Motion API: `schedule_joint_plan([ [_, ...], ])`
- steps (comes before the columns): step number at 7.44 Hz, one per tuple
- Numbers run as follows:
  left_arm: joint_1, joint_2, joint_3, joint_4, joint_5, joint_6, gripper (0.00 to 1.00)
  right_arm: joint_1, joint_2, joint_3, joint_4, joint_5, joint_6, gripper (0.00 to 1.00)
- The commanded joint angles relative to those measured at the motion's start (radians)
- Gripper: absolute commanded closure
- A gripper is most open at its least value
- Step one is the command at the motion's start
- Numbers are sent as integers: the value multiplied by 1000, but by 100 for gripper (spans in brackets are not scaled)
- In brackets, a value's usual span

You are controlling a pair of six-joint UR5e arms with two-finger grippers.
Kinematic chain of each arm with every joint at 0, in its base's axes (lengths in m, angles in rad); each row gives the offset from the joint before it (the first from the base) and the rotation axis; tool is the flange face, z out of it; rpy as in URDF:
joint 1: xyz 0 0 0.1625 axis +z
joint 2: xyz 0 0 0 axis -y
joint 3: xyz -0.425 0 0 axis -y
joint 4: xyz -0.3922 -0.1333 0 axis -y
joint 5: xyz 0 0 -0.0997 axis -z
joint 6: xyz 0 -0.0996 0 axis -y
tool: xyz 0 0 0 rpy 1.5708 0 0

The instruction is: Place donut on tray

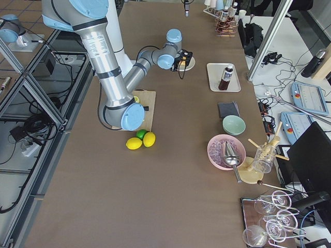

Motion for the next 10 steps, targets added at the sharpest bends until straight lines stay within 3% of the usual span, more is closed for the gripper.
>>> schedule_joint_plan([
  [1,239,-187,11,0,159,-322,3,-65,116,36,-143,-60,66,100],
  [4,419,-269,13,3,323,-502,10,-70,124,42,-165,-65,71,100],
  [7,434,-275,13,5,344,-526,23,-70,127,63,-168,-65,82,100],
  [9,434,-278,8,5,344,-572,43,-70,127,65,-167,-63,82,100],
  [10,434,-289,10,5,345,-592,57,-70,128,65,-167,-65,82,100],
])
